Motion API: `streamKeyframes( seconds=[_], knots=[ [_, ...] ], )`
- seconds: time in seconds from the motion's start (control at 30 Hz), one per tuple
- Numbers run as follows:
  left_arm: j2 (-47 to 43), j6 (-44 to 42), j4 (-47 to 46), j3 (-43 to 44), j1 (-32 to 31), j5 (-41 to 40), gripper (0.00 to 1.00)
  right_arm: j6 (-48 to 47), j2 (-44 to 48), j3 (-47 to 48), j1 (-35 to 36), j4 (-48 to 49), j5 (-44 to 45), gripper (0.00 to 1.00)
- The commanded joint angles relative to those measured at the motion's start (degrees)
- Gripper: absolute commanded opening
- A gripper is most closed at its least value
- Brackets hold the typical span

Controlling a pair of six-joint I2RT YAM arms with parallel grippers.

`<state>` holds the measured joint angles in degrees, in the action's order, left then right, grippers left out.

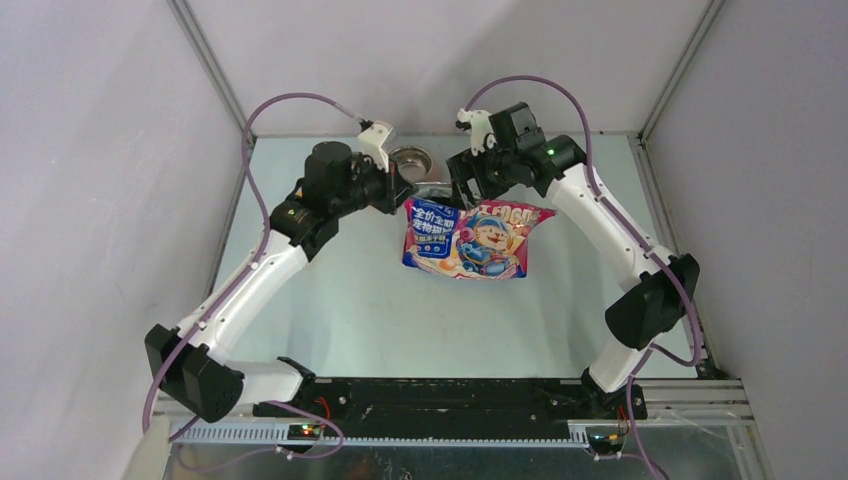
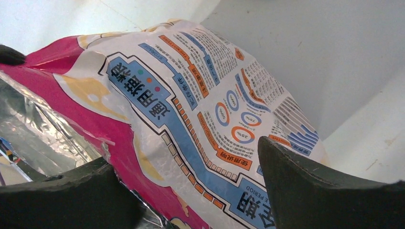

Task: Serve the pet food
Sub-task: Open the pet food bag at the center of the board.

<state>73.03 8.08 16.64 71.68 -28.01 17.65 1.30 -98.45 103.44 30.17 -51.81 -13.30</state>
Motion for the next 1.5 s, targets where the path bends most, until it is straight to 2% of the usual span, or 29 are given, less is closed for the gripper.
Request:
streamKeyframes(
  seconds=[0.0,0.23,0.4,0.5,0.57,0.63,1.03,1.47],
  knots=[
    [-4.8,-3.3,2.2,3.9,4.2,-16.4,0.04,-12.2,0.2,0.3,-7.5,-18.5,12.1,0.85],
    [-4.7,-3.3,2.2,4.0,4.2,-15.4,0.04,-19.9,-7.4,12.0,-3.4,-20.8,9.5,0.85],
    [-5.4,-3.4,1.6,3.2,4.2,-11.2,0.12,-23.3,-12.7,18.3,0.8,-23.1,8.8,0.85],
    [-5.4,-3.4,1.5,3.0,4.2,-7.9,0.19,-25.9,-12.8,17.8,2.9,-23.3,10.2,0.85],
    [-5.4,-3.4,1.2,2.7,4.2,-5.9,0.29,-26.5,-12.1,17.0,3.0,-23.3,10.6,0.85],
    [-5.3,-3.4,1.0,2.5,4.2,-4.4,0.32,-27.0,-11.0,16.2,2.6,-23.3,10.9,0.85],
    [-5.7,-3.4,0.5,2.1,4.2,-2.1,0.35,-30.3,-3.9,12.3,-2.2,-26.4,9.2,0.85],
    [-6.0,-3.5,0.4,1.9,4.2,-0.4,0.38,-34.9,0.0,5.4,-7.1,-26.5,12.7,0.86]
  ],
)
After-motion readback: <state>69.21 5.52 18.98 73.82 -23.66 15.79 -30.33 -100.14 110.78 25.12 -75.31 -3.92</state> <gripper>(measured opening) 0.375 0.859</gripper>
